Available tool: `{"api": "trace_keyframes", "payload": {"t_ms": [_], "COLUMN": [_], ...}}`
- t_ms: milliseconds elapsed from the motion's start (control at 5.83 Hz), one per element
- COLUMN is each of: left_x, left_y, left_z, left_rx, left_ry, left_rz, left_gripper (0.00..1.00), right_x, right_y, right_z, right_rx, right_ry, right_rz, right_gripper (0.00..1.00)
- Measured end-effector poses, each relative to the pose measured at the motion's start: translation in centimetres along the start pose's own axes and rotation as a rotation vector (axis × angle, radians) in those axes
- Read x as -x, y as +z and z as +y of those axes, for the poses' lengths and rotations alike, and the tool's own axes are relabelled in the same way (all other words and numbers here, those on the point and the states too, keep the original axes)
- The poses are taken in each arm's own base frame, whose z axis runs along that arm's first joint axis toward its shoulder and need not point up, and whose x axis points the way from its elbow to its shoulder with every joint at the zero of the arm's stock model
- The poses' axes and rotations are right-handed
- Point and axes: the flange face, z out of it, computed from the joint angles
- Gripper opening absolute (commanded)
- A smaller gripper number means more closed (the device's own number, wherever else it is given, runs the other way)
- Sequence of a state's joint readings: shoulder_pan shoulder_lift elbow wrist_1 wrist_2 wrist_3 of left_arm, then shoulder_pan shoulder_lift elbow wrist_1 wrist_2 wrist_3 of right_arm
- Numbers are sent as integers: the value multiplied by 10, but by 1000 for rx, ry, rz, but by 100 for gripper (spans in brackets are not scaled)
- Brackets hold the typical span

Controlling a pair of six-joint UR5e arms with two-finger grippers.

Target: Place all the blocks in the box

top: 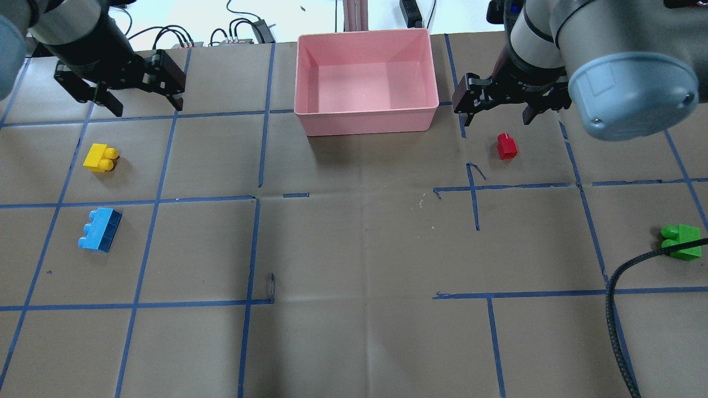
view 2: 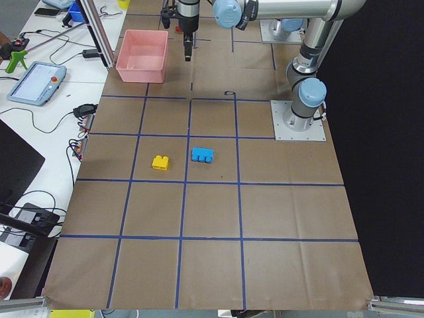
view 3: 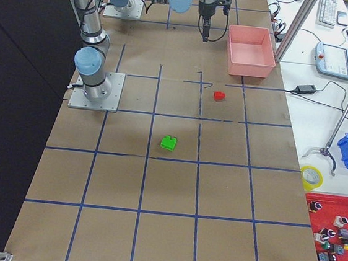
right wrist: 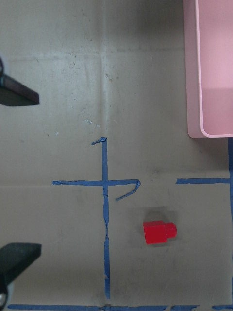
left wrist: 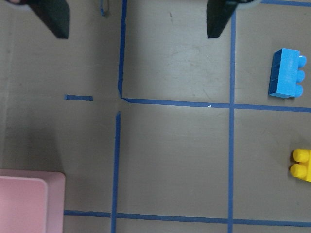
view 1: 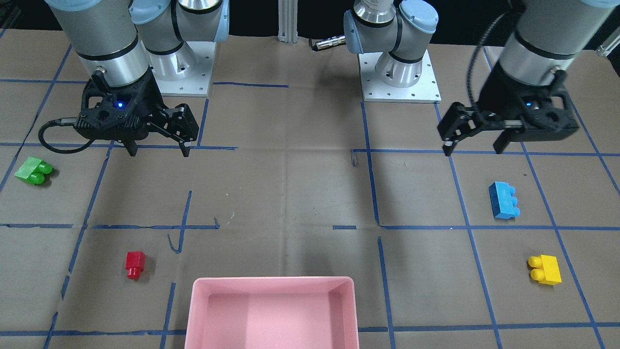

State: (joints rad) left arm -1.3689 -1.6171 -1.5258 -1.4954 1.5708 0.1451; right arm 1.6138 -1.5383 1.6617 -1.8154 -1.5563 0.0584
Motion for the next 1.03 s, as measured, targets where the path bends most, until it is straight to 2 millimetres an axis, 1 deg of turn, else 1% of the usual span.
{"api": "trace_keyframes", "payload": {"t_ms": [171,343,514,686,857,1029], "left_x": [65,134,194,232,247,252], "left_y": [5,12,22,34,48,67], "left_z": [-1,6,22,37,45,47], "left_rx": [11,28,48,66,84,99], "left_ry": [14,28,44,76,103,110], "left_rz": [-7,-9,-1,11,26,42], "left_gripper": [100,100,100,100,100,99], "right_x": [0,0,-2,-12,-51,-115], "right_y": [2,4,8,10,11,9], "right_z": [-1,-2,-4,-7,-14,-22], "right_rx": [2,7,13,17,21,24], "right_ry": [-3,-10,-11,-15,-26,-34], "right_rz": [2,3,5,11,20,25], "right_gripper": [100,100,100,100,100,99]}}
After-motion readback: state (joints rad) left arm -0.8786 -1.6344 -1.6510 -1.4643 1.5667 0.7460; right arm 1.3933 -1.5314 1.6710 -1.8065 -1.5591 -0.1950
